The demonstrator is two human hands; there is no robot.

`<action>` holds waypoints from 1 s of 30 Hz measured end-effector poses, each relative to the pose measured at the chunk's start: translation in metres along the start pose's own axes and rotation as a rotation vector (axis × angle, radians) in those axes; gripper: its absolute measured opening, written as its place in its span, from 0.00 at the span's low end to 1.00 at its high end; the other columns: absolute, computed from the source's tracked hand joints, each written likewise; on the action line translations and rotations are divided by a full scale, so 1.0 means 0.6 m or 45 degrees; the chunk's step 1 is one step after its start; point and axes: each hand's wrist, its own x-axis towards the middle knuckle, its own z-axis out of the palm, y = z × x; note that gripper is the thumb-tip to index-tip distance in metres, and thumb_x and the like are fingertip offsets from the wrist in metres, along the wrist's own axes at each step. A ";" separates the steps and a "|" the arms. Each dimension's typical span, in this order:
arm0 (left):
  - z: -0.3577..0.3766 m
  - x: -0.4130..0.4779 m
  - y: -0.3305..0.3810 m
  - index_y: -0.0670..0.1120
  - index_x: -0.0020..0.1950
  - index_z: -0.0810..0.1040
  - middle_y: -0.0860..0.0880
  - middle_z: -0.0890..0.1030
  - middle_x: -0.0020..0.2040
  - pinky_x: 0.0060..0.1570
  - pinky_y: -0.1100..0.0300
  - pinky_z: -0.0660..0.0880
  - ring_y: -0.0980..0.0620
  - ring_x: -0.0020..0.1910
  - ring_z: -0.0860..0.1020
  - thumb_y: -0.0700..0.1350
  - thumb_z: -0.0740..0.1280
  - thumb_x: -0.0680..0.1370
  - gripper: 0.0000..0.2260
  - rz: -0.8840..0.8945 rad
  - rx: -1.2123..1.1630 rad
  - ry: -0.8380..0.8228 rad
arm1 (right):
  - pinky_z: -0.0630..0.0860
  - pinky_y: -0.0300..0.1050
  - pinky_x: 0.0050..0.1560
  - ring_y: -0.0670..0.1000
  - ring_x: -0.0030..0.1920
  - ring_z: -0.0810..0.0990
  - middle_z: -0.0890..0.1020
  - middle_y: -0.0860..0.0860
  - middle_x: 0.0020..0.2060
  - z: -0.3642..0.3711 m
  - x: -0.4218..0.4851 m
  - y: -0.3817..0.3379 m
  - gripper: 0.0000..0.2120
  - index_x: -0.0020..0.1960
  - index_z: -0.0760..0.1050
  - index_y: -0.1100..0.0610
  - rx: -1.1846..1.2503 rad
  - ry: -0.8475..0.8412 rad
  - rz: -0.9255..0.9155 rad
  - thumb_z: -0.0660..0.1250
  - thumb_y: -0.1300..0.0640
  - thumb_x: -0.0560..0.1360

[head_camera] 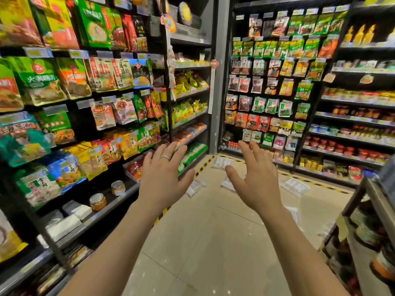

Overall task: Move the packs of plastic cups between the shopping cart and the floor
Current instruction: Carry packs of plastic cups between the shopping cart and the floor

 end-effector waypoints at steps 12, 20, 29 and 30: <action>0.179 0.243 -0.031 0.53 0.77 0.64 0.51 0.64 0.77 0.74 0.44 0.53 0.46 0.76 0.60 0.64 0.55 0.77 0.30 0.024 -0.062 0.002 | 0.55 0.57 0.74 0.55 0.77 0.55 0.58 0.49 0.78 0.140 0.229 0.104 0.33 0.77 0.55 0.43 -0.040 0.013 0.008 0.53 0.34 0.75; 0.311 0.495 -0.113 0.54 0.77 0.63 0.50 0.64 0.77 0.74 0.43 0.52 0.47 0.77 0.59 0.65 0.53 0.76 0.31 0.033 -0.121 0.007 | 0.54 0.59 0.74 0.55 0.77 0.54 0.56 0.50 0.78 0.291 0.474 0.133 0.32 0.78 0.53 0.43 -0.122 -0.005 0.040 0.57 0.36 0.78; 0.424 0.698 -0.218 0.53 0.76 0.64 0.49 0.66 0.76 0.72 0.41 0.55 0.46 0.75 0.61 0.65 0.51 0.76 0.32 0.036 -0.151 -0.012 | 0.55 0.56 0.74 0.55 0.77 0.56 0.58 0.49 0.78 0.445 0.664 0.137 0.31 0.78 0.54 0.44 -0.079 -0.019 0.057 0.58 0.38 0.78; 0.436 0.712 -0.227 0.53 0.76 0.64 0.50 0.66 0.76 0.73 0.41 0.55 0.46 0.75 0.61 0.65 0.49 0.75 0.32 0.037 -0.149 -0.014 | 0.56 0.56 0.73 0.55 0.77 0.56 0.59 0.49 0.78 0.459 0.683 0.138 0.32 0.78 0.55 0.44 -0.070 -0.016 0.049 0.57 0.37 0.77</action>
